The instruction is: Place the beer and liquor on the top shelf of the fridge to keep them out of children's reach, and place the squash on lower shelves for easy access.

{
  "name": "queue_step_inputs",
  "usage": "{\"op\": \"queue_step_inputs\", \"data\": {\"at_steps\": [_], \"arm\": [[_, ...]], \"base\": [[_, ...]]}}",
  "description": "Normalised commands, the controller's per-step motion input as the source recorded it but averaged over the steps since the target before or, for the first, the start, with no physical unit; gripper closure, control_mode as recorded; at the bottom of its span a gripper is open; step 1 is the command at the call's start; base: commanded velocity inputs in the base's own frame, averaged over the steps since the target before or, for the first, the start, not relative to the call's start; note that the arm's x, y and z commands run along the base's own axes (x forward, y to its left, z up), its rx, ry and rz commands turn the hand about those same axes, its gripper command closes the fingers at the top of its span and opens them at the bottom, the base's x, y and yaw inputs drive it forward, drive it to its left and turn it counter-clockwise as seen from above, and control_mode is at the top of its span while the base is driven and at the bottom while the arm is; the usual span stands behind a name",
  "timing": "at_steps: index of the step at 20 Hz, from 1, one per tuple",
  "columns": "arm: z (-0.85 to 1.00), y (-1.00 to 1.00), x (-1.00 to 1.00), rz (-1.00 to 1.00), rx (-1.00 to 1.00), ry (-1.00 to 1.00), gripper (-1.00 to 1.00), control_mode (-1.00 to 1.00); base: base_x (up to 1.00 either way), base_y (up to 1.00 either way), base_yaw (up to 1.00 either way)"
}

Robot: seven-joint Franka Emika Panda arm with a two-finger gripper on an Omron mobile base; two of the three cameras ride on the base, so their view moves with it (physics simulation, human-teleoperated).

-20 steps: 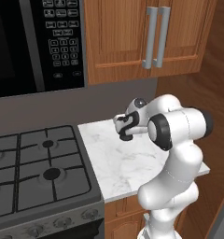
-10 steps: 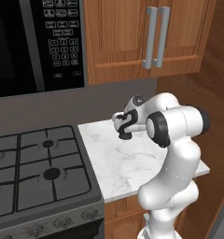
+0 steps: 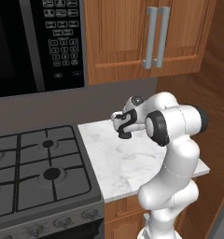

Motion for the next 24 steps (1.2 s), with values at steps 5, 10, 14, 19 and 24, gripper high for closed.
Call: {"op": "queue_step_inputs", "data": {"at_steps": [5,10,14,19,24], "arm": [[-0.19,0.04,0.00,0.00,0.00,-0.06,1.00,-1.00],[-0.01,0.00,0.00,0.00,0.00,0.00,1.00,-1.00],[0.00,0.00,-0.28,0.00,0.00,-0.01,1.00,-1.00],[0.22,0.00,-0.78,0.01,0.00,0.00,1.00,-1.00],[0.67,-0.03,-1.00,0.02,0.00,-0.01,1.00,-1.00]], "base": [[0.00,0.00,0.00],[0.00,0.00,0.00],[0.00,0.00,0.00],[0.00,0.00,0.00],[0.00,0.00,0.00]]}}
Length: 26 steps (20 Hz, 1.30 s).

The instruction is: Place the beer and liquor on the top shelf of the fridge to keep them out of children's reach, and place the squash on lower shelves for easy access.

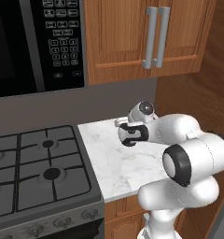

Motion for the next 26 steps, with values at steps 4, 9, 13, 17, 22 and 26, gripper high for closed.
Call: {"op": "queue_step_inputs", "data": {"at_steps": [4,9,13,17,22,26], "arm": [[0.91,-0.11,-0.99,0.02,0.00,-0.02,1.00,-1.00],[0.92,-0.13,-1.00,0.03,0.00,-0.03,1.00,-1.00],[0.94,-0.08,-0.99,0.05,0.00,0.00,1.00,-1.00],[0.85,-0.01,-0.88,0.04,0.00,0.01,1.00,-1.00],[0.80,0.00,-0.87,0.04,0.00,0.00,1.00,-1.00],[0.70,-0.03,-0.75,0.02,0.00,0.00,1.00,-1.00]], "base": [[0.00,0.00,0.00],[0.00,0.00,0.00],[0.00,0.00,0.00],[0.00,0.00,0.00],[0.00,0.00,0.00],[0.00,0.00,0.00]]}}
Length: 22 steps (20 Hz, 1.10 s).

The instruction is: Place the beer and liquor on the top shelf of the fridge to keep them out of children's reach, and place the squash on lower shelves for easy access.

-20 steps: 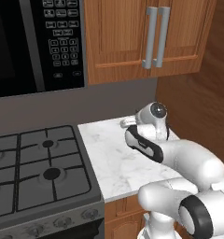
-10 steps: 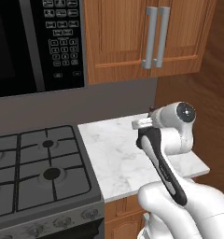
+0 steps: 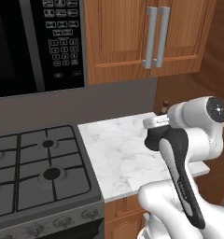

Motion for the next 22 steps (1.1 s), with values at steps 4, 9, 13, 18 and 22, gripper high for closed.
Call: {"op": "queue_step_inputs", "data": {"at_steps": [4,9,13,18,22], "arm": [[0.53,-0.11,-0.72,0.00,0.00,0.00,1.00,-1.00],[0.41,-0.03,-0.75,0.00,0.00,0.00,1.00,-1.00],[0.14,0.00,-0.73,0.00,0.00,0.00,1.00,-1.00],[0.04,0.00,-0.64,0.00,0.00,0.00,1.00,1.00],[0.00,0.00,0.00,0.00,0.00,0.00,1.00,1.00]], "base": [[0.00,0.00,0.00],[0.00,0.00,0.00],[0.00,0.00,0.00],[-0.18,0.00,0.00],[-0.87,0.00,0.00]]}}
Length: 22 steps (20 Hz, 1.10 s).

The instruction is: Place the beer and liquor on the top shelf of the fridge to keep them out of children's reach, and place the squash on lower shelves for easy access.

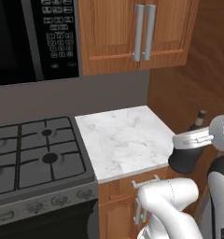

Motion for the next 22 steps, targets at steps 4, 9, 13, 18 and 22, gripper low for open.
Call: {"op": "queue_step_inputs", "data": {"at_steps": [4,9,13,18,22], "arm": [[0.00,0.00,0.00,0.00,0.00,0.00,1.00,1.00],[0.00,0.00,0.00,0.00,0.00,0.00,1.00,1.00],[0.00,0.00,0.00,0.00,0.00,0.00,1.00,1.00],[0.00,0.00,0.00,0.00,0.00,0.00,1.00,1.00],[0.00,0.00,0.00,0.00,0.00,0.00,1.00,1.00]], "base": [[-0.97,0.00,0.00],[-1.00,-0.07,0.00],[-0.70,-0.41,-0.01],[-0.07,-0.78,-0.03],[0.06,-0.93,0.00]]}}
